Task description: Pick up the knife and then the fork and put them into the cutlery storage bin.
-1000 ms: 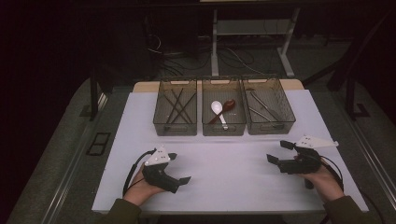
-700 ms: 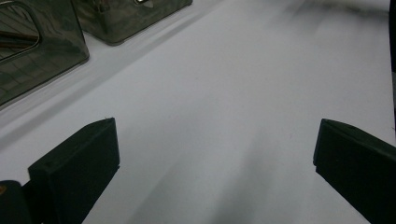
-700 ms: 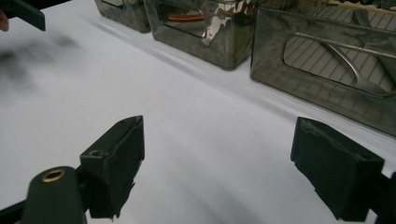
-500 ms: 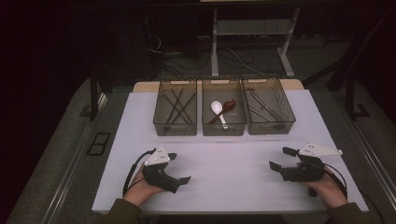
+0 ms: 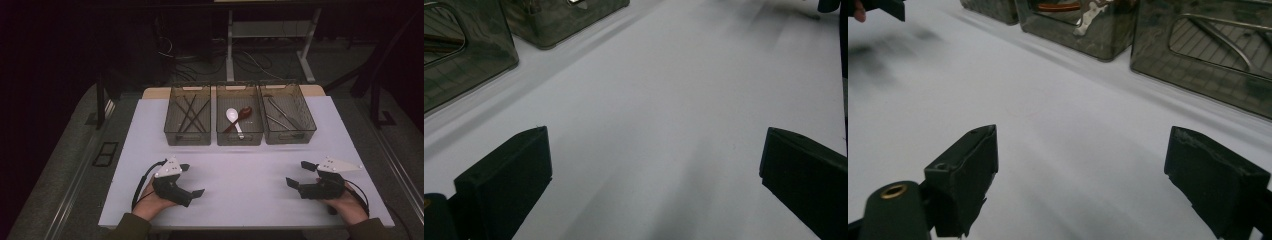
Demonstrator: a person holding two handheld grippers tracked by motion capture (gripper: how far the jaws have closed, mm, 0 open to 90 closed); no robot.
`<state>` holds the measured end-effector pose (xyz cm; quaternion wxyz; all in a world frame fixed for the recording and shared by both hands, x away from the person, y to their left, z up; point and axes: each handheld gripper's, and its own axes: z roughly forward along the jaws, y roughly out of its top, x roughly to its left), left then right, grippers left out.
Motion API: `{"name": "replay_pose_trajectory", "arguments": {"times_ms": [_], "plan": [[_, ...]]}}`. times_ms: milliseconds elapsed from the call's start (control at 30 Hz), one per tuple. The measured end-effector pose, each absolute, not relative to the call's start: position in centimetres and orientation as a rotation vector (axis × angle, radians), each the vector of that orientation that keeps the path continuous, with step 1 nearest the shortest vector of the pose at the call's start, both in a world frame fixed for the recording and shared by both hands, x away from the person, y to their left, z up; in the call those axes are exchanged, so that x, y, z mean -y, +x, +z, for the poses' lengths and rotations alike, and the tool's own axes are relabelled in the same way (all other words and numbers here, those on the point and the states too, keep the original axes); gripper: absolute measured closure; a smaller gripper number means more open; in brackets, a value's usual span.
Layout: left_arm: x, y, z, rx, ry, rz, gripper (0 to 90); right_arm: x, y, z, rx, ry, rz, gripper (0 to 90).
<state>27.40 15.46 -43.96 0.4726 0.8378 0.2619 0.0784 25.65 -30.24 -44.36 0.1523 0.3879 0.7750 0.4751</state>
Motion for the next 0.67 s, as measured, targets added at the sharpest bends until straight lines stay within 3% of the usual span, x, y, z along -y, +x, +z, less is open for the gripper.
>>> {"name": "replay_pose_trajectory", "arguments": {"times_ms": [667], "plan": [[-15.4, 27.43, -44.06, -0.643, 2.05, 0.189, 0.0, 29.6, 25.6, -44.66, -2.265, 1.062, 1.331, 13.5]]}}
